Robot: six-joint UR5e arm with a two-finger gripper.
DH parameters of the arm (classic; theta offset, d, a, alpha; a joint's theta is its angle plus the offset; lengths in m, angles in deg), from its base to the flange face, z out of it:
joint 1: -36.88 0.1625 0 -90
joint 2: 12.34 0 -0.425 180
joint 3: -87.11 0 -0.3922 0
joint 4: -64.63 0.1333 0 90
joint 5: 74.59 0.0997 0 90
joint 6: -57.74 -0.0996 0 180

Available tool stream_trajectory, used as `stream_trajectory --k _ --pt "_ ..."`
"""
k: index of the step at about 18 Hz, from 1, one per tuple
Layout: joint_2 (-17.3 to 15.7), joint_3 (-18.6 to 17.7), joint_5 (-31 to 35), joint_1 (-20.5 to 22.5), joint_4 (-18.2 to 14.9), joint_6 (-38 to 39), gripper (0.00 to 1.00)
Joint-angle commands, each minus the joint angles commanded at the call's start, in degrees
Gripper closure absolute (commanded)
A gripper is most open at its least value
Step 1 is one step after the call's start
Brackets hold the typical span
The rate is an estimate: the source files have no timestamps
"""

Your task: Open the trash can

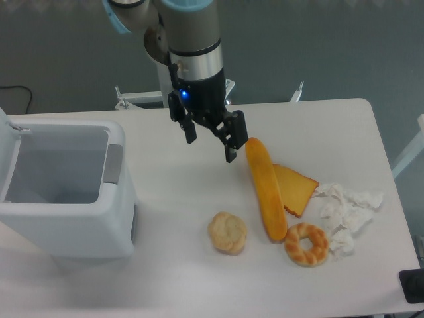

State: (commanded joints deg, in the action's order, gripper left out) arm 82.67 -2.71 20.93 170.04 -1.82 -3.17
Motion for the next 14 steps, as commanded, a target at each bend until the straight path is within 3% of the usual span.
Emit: stream_trajectory --k 9,14 --pt "0.62 0.09 0.45 -0.53 0.18 0.0 0.0" --pt "2.02 0.18 0.54 -1.94 2.55 0.18 0.0"
